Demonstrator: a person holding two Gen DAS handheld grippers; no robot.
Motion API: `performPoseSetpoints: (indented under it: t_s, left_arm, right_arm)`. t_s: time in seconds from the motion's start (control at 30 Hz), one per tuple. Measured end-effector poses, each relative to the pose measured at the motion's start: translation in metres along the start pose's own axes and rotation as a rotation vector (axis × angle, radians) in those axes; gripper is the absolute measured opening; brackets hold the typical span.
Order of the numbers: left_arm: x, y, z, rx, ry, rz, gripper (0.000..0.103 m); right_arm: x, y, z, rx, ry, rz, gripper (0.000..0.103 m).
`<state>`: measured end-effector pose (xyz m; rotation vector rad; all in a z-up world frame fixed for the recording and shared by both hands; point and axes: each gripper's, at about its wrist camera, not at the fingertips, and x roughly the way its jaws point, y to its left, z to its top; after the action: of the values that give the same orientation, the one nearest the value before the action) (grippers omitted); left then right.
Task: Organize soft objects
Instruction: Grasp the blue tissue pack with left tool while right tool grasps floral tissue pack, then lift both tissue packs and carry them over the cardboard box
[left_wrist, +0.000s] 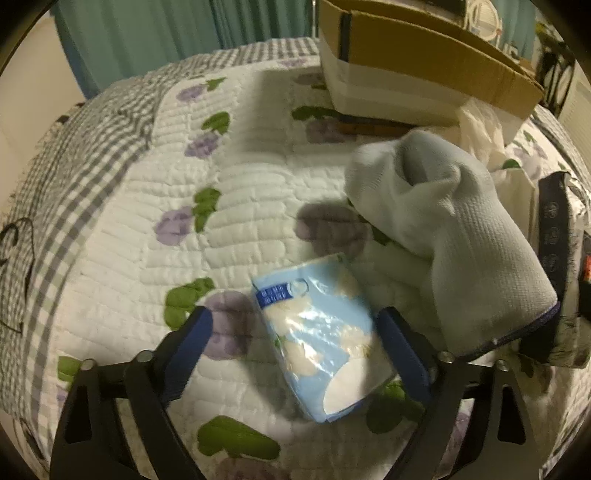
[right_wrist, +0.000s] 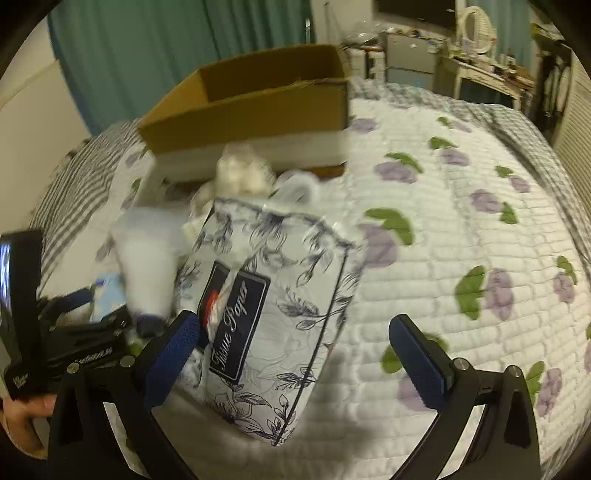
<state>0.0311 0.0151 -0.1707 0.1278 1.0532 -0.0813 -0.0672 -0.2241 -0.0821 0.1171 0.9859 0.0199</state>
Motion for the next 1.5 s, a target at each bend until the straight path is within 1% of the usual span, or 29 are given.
performPoseSetpoints:
  t_s: [0.03,0.07,0.1,0.13,0.17,0.2,0.27,0.37,0.43,0.53,0.63,0.8,1.1,1.33,1.5]
  left_arm:
    - [0.000,-0.001,-0.001,-0.004,0.005,-0.018,0.080]
    - [0.000,-0.001,-0.001,-0.006,0.008,-0.032,0.073]
    - [0.000,-0.002,-0.001,-0.007,0.009,-0.045,0.069]
    - [-0.001,-0.002,-0.001,-0.005,0.009,-0.057,0.059]
    - [-0.003,-0.004,-0.002,0.003,0.007,-0.067,0.054]
    - [-0.004,-0.007,-0.004,0.017,0.004,-0.069,0.053]
    - [-0.005,-0.010,-0.003,0.039,-0.008,-0.062,0.048]
    - [-0.008,-0.011,-0.005,0.049,-0.017,-0.066,0.045]
    - [-0.010,-0.011,-0.005,0.051,-0.020,-0.069,0.043]
    - [-0.013,-0.007,-0.003,0.045,-0.025,-0.072,0.042]
    - [-0.018,-0.004,-0.002,0.038,-0.037,-0.071,0.041]
    - [-0.035,0.001,0.002,0.034,-0.088,-0.073,0.041]
    - [-0.082,0.004,0.011,0.048,-0.228,-0.085,0.041]
    - [-0.120,0.009,0.026,0.031,-0.315,-0.099,0.041]
    - [-0.150,0.012,0.036,0.028,-0.398,-0.119,0.041]
  right_arm:
    - [0.000,0.002,-0.001,-0.006,-0.001,0.005,0.101]
    - [0.000,0.003,-0.002,-0.013,-0.002,0.016,0.096]
    - [-0.001,0.004,-0.003,-0.017,0.000,0.023,0.092]
    - [-0.001,0.005,-0.003,-0.021,0.001,0.030,0.082]
    - [-0.002,0.006,-0.003,-0.026,0.002,0.044,0.074]
    - [-0.003,0.008,-0.003,-0.037,0.003,0.039,0.073]
    - [-0.007,0.011,-0.004,-0.061,-0.008,0.031,0.060]
    - [-0.012,0.009,-0.003,-0.055,-0.015,0.034,0.052]
    - [-0.015,0.009,-0.003,-0.056,-0.017,0.034,0.049]
    - [-0.023,0.011,-0.002,-0.059,-0.043,0.033,0.042]
    - [-0.032,0.012,-0.001,-0.066,-0.073,0.026,0.040]
    - [-0.046,0.014,0.000,-0.081,-0.109,0.012,0.038]
    - [-0.085,0.018,0.008,-0.104,-0.217,-0.031,0.037]
    - [-0.119,0.022,0.014,-0.116,-0.300,-0.053,0.037]
    - [-0.144,0.023,0.022,-0.125,-0.361,-0.065,0.037]
